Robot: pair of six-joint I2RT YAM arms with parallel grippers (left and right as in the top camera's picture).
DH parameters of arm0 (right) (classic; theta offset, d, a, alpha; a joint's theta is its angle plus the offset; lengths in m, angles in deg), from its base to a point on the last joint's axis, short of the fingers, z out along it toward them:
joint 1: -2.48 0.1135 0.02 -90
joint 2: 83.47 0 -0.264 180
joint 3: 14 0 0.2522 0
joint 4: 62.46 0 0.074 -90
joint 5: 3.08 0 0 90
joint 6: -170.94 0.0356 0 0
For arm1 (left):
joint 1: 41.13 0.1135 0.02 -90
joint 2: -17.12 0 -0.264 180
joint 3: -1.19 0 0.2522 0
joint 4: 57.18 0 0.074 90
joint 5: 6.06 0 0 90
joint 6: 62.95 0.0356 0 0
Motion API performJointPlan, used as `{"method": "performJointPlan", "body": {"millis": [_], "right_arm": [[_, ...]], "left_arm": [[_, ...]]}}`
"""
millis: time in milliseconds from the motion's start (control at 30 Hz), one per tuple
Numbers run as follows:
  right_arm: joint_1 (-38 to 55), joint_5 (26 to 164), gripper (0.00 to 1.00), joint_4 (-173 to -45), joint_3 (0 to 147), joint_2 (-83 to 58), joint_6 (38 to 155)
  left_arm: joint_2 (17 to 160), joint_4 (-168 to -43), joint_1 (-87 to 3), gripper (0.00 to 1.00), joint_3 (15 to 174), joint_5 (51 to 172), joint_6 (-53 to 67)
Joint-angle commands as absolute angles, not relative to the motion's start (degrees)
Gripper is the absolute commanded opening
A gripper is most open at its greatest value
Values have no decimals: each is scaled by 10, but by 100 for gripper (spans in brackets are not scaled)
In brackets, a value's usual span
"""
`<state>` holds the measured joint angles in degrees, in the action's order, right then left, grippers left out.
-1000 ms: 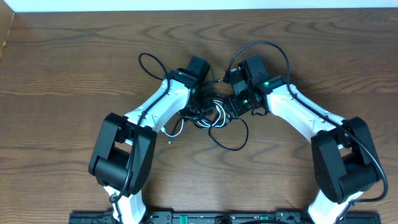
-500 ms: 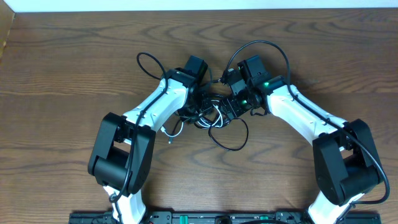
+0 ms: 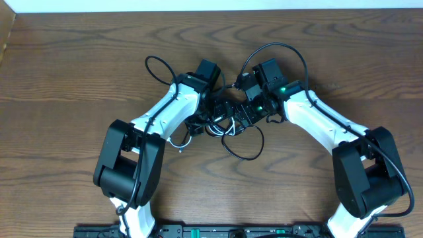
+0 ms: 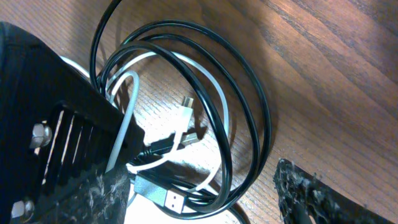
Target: Untangle cables
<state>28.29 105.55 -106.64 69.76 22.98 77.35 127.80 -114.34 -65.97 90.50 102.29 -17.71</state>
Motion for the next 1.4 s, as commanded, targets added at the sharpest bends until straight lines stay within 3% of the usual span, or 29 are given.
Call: {"method": "performJointPlan", "body": {"millis": [0, 300, 400, 467, 1367], "right_arm": [[286, 1059, 71, -1067, 700, 223, 766], [286, 1059, 72, -1068, 700, 223, 766], [286, 1059, 82, -1068, 700, 223, 766], [286, 1059, 99, -1068, 700, 223, 766], [295, 1059, 99, -1068, 700, 223, 766]], "left_arm": [[1285, -1145, -659, 98, 902, 1028, -171], [1285, -1145, -659, 98, 902, 1028, -171], [1285, -1145, -659, 98, 902, 1028, -171], [1285, -1145, -659, 98, 902, 1028, -171], [1285, -1145, -659, 98, 902, 1028, -171]]}}
